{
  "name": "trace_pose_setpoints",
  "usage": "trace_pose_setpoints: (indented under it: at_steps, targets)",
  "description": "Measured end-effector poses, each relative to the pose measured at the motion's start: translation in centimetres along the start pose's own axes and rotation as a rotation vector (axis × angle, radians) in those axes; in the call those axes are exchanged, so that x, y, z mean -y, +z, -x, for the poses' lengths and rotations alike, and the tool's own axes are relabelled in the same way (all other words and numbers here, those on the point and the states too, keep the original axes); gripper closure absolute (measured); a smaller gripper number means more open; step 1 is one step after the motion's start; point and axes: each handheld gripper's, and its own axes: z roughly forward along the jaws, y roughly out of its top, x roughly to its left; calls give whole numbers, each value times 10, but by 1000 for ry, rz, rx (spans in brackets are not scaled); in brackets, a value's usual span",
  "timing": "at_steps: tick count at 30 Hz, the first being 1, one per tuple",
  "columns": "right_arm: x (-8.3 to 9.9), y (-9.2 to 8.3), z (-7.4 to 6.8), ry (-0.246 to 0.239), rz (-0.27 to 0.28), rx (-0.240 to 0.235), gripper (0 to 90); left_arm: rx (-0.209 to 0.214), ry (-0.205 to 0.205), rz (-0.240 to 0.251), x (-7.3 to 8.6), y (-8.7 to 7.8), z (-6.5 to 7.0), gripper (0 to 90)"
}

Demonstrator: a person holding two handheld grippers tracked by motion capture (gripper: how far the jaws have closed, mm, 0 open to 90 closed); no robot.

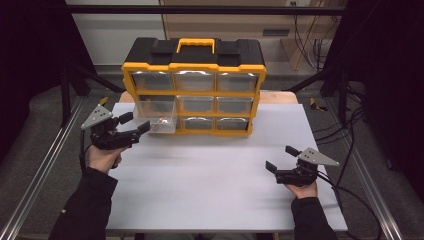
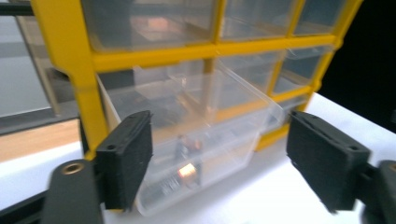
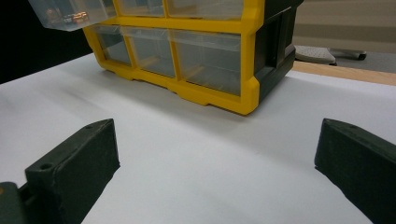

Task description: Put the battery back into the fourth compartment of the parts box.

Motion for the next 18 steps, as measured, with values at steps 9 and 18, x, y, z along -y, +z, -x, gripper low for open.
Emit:
trace_pose_setpoints:
  at_steps: [9,18]
  targets:
    - [0,0,0,-2,-4,0,2,45,9,-5,42,-5,9,80]
    - [1,1,0,-11,-10,-3,2,72,-5,-39,78,0,6,54]
